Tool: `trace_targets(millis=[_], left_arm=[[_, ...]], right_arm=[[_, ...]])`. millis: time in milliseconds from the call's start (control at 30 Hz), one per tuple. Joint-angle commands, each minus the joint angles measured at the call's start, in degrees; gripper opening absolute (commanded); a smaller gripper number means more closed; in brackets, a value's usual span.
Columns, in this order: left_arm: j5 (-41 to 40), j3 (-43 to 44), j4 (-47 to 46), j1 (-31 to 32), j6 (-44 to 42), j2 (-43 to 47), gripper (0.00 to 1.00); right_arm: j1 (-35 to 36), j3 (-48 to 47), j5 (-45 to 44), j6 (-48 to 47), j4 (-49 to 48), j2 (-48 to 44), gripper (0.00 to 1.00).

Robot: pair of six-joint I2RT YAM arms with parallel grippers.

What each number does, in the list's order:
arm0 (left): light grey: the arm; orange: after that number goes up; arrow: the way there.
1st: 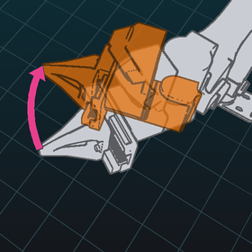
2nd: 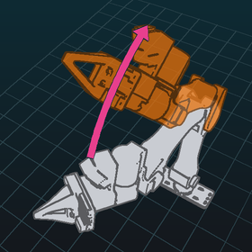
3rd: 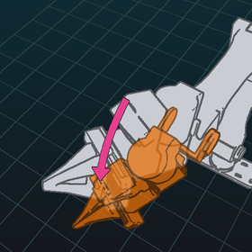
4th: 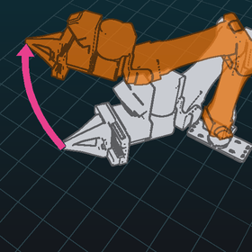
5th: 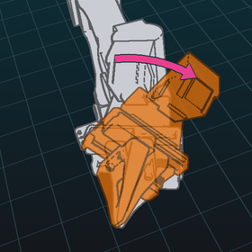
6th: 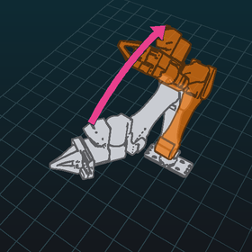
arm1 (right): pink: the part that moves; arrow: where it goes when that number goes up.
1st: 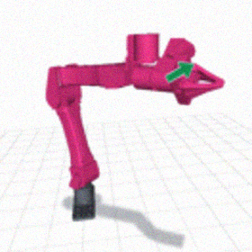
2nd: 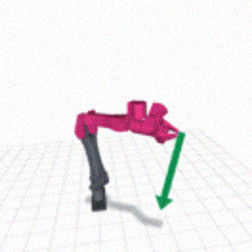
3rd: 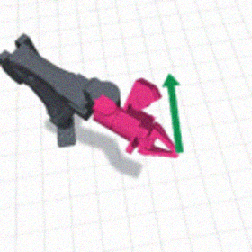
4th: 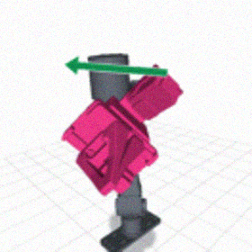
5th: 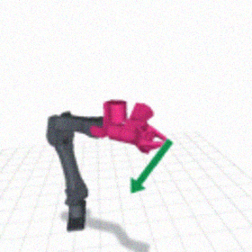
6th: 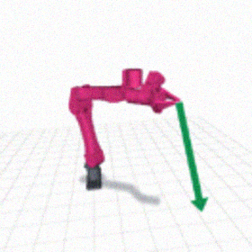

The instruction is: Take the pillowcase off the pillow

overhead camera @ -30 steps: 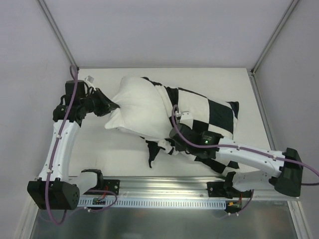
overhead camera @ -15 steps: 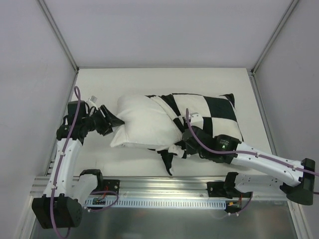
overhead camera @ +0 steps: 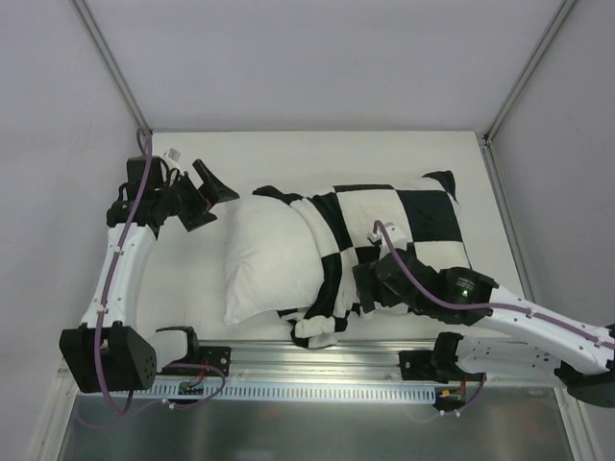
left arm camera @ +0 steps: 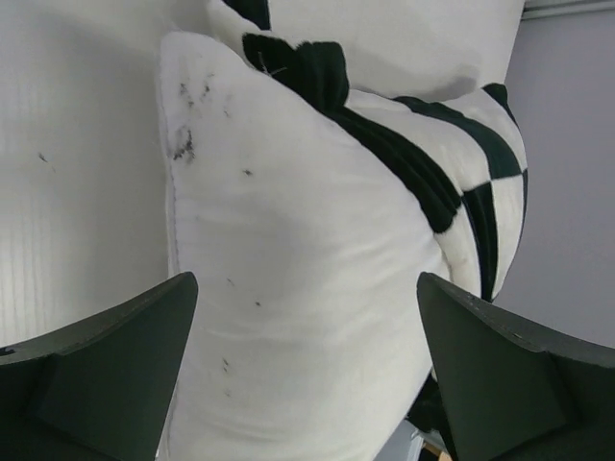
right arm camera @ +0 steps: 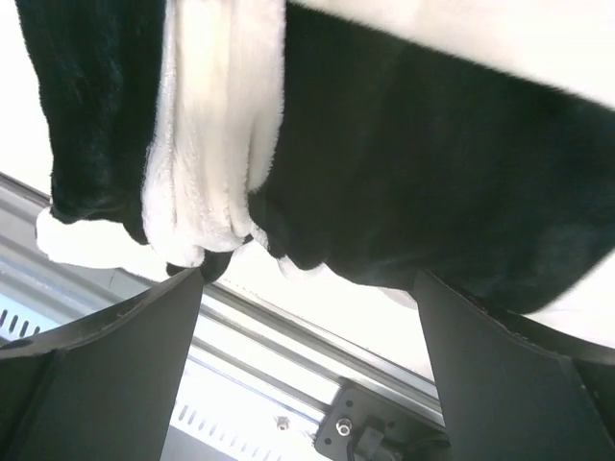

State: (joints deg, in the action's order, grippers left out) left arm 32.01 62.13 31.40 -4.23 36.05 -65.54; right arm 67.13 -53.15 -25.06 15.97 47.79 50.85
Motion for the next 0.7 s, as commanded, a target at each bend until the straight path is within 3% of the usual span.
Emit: trace_targets(millis=[0,100,233,367,500,533,567,667], left_arm=[[-2.1,2.6,-0.3,-0.6,0.4,-3.3,0.99],[-1.9,2.6,-0.5,-0.6,0.0,-5.6,0.99],[-1.6,2.6,-1.9,2.2,-0.2,-10.9,0.99],[-3.4,6.9,-2.7,10.1,0.2,-17.9,0.97],[-3.7,6.6,-2.8,13.5,0.5,-20.2,0.35],[-4.0,5.8,-3.0,13.7,0.5,-18.9,0.06],[-4.3,4.0,-3.2,13.6,0.5,-18.0,0.00],[-4.4,0.9,-3.5,13.7,-0.6,-13.8,0.00]], right_arm=[[0.5,-3.2,-0.6,-1.7,3.1,-2.9,0.96],[0.5,-7.7,-1.7,-3.0,3.3,-2.5,0.96],[-0.5,-18.1,-3.9,-6.5,-4.2,1.2,0.96],[-7.5,-33.9,-2.8,-10.4,-3.9,14.9,0.96],[-13.2,-49.1,5.2,-11.3,-1.7,30.5,0.96],[-14.1,-52.7,5.6,-11.8,0.9,36.8,0.96],[-14.5,-59.2,5.9,-12.2,2.1,39.7,0.96],[-14.9,-66.7,7.7,-13.7,4.7,49.6,0.96]])
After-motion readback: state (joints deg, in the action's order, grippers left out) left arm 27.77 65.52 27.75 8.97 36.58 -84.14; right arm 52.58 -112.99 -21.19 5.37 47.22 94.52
